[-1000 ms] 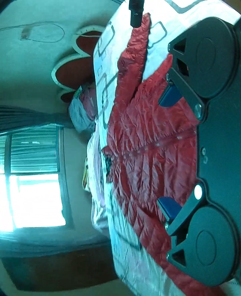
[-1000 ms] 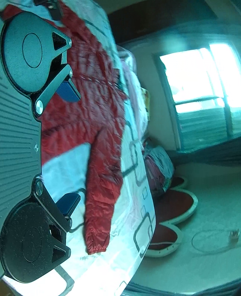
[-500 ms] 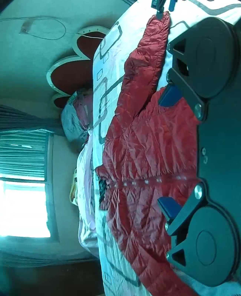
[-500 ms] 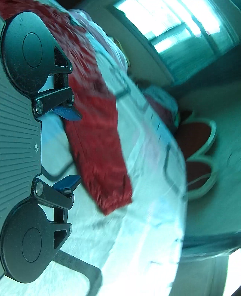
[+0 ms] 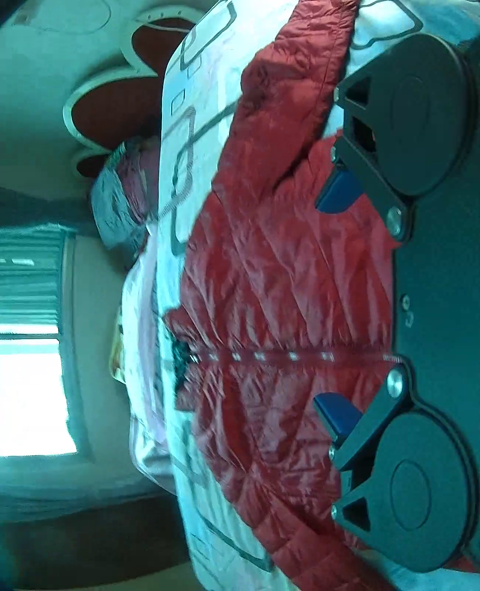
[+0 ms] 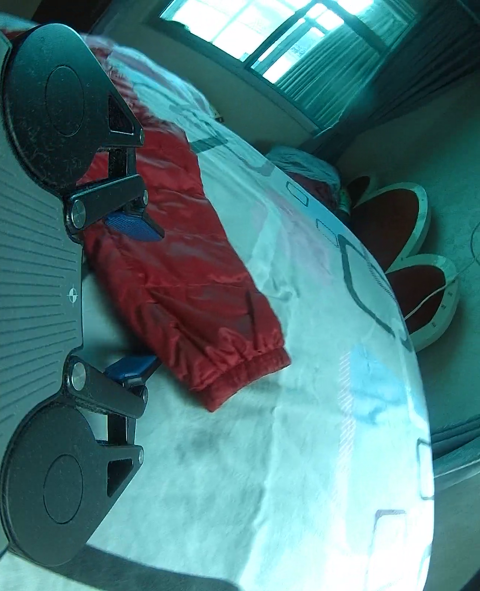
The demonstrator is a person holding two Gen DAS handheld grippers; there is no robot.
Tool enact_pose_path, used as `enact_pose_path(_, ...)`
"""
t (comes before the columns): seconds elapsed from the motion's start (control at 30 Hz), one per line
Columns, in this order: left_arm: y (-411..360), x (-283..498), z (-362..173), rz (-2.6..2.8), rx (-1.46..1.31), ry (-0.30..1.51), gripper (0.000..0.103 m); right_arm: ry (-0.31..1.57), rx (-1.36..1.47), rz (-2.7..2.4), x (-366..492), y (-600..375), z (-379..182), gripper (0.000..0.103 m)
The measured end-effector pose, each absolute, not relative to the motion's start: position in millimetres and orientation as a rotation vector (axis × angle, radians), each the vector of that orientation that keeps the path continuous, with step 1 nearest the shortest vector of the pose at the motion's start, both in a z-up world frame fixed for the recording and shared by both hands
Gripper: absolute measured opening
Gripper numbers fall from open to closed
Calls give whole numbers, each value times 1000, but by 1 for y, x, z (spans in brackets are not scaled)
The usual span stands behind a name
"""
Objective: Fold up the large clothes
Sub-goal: 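Reach to the red jacket's sleeve cuff and close the right gripper on it, then fold the held sleeve over the body with the right gripper while the left grasps the other cuff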
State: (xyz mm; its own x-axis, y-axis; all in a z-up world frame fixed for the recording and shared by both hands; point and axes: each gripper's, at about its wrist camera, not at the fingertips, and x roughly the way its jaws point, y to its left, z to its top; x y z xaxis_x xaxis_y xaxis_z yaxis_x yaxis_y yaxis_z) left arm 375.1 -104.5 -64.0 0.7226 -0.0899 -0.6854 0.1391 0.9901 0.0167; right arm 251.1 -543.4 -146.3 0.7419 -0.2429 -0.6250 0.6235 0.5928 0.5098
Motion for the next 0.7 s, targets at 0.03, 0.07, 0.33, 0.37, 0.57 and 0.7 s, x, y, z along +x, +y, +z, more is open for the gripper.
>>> enact_pose_path(0.03, -98, 377, -64, -120, 59, 758, 103, 547, 765, -542, 255, -543, -145, 34)
enact_pose_path(0.07, -91, 378, -64, -111, 55, 759, 103, 549, 749, -544, 259, -541, -143, 22)
enact_pose_path(0.33, -31, 395, -62, -149, -13, 749, 92, 398, 382, -327, 302, -452, -62, 8)
enact_pose_path(0.37, -24, 398, -62, -154, -23, 748, 87, 385, 332, -276, 308, -431, -51, 8)
enact_pose_path(0.57, 22, 418, -64, -180, -82, 745, 83, 399, 146, 41, 345, -291, -29, 8)
enact_pose_path(0.7, 53, 426, -68, -227, -155, 764, 91, 454, 80, 205, 368, -206, -49, 4)
